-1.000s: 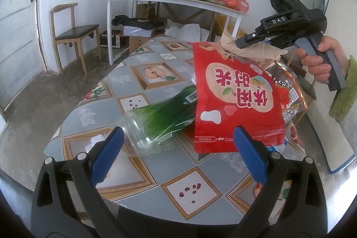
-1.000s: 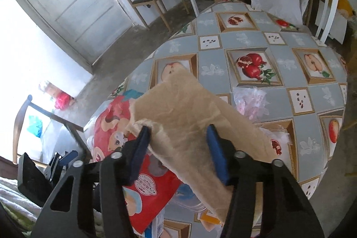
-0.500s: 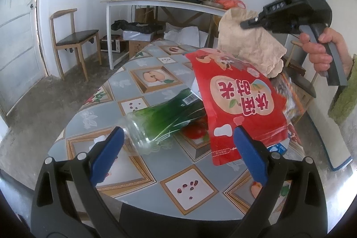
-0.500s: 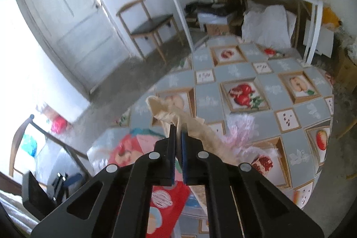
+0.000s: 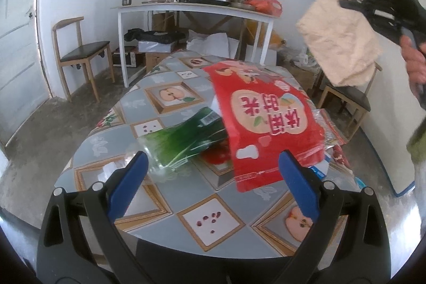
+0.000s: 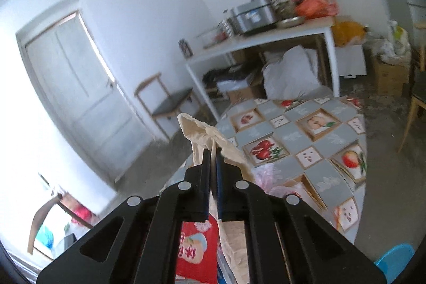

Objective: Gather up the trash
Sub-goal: 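Lift the brown paper bag with the right tool toward the blue wastebasket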

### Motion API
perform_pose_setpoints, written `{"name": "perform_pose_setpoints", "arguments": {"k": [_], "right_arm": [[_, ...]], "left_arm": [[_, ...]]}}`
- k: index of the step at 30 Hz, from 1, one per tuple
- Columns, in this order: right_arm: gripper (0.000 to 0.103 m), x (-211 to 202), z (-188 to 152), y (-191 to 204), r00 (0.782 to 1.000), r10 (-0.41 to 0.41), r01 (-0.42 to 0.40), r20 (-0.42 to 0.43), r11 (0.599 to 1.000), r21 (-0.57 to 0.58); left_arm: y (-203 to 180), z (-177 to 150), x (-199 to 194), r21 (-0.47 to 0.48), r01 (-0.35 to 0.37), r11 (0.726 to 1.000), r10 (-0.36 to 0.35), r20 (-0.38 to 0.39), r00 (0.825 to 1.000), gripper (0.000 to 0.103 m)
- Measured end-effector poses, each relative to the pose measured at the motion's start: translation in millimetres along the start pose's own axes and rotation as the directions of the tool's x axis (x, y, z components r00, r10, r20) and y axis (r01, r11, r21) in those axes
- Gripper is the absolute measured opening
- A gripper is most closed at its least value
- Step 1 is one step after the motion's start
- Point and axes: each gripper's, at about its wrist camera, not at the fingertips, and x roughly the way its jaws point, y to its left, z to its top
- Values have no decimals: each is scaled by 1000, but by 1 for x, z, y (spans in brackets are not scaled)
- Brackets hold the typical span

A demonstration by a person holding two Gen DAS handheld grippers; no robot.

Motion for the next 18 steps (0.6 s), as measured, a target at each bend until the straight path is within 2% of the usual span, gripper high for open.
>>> {"name": "perform_pose_setpoints", "arguments": {"k": [4, 6, 10, 12, 15, 16, 17, 18], "right_arm": [[4, -32, -27, -22, 999, -35, 32, 42, 997, 73], [4, -50, -45, -34, 996, -60, 52, 69, 992, 113], [4, -82, -77, -57, 990, -92, 71, 104, 979, 192], [4, -97, -96, -69, 984, -132, 104, 115, 969, 222], [4, -121, -120, -85, 976, -173, 132, 136, 955, 265], [4, -128, -126, -89, 973, -182, 137, 143, 951, 278], [4, -137, -132, -95, 969, -191, 139, 155, 946, 294], [4, -145, -138, -101, 966, -197, 140, 165, 942, 306]], "left_arm": [[-17, 2, -7, 54, 36, 998, -37, 21, 999, 94], [-33, 5, -14, 117, 72, 991, -78, 47, 996, 94], [-75, 11, -24, 271, 125, 955, -155, 93, 984, 94], [-109, 10, -26, 396, 133, 908, -187, 100, 977, 94], [-158, -2, -18, 581, 116, 805, -197, 77, 977, 92], [-171, -6, -14, 623, 102, 776, -188, 75, 979, 88], [-190, -12, -7, 685, 89, 723, -172, 53, 984, 85], [-201, -14, -1, 717, 96, 691, -165, 27, 986, 77]]}}
